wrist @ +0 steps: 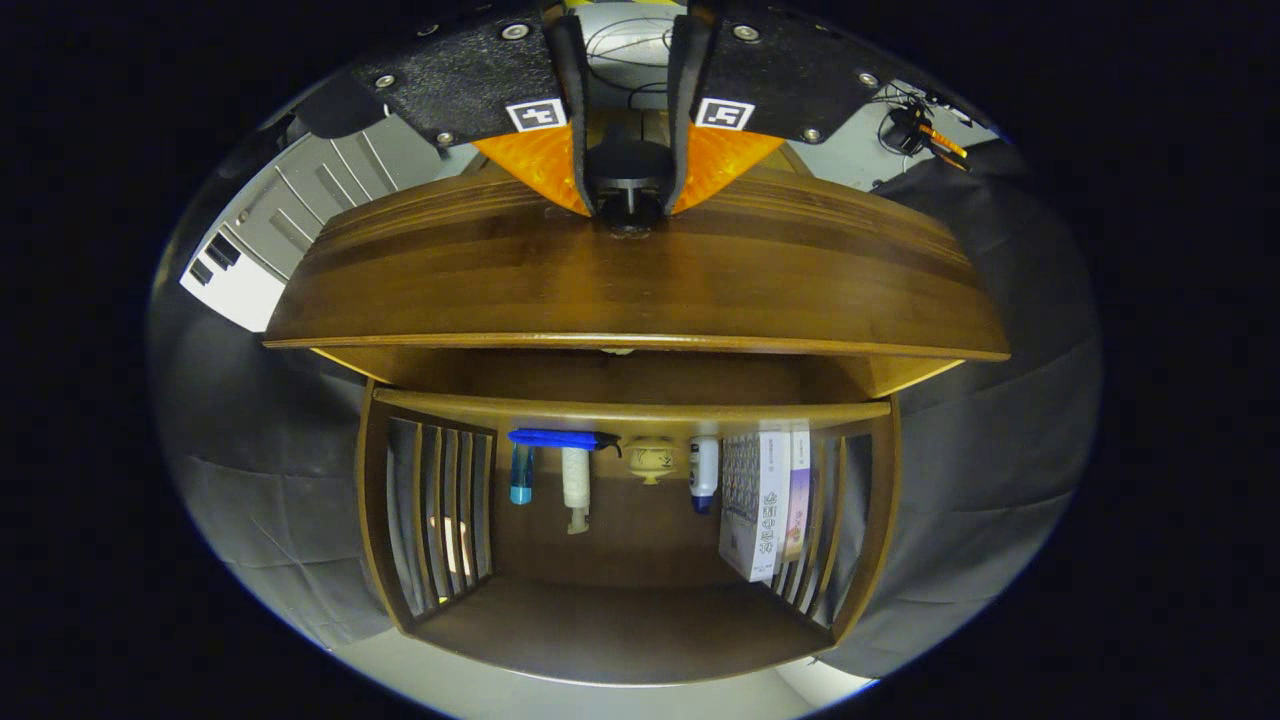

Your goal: Pull open the drawer, take out the items inside it, and place them on the countertop above the cabinet.

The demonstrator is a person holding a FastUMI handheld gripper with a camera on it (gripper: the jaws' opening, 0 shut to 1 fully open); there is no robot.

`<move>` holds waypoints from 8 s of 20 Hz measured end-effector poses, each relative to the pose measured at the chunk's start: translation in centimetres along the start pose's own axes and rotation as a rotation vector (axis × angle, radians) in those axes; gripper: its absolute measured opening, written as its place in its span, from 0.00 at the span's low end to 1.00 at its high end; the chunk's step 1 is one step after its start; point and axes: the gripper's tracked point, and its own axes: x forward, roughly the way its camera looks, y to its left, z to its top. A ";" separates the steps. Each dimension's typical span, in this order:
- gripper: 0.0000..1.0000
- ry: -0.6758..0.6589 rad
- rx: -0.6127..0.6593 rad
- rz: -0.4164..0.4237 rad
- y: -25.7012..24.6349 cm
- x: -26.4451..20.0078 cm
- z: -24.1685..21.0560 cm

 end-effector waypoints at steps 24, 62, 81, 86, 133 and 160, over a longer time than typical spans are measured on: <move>0.97 -0.079 0.024 0.220 2.2 -10.1 5.5; 0.42 0.495 0.039 -0.097 -0.2 8.5 5.0; 0.08 0.409 -0.053 -0.113 -0.5 3.2 5.5; 0.08 0.326 -0.088 -0.137 -0.8 0.7 9.1; 0.96 -0.315 0.126 0.061 -1.4 2.9 27.9; 0.95 -0.229 0.075 0.016 -0.8 -10.3 6.1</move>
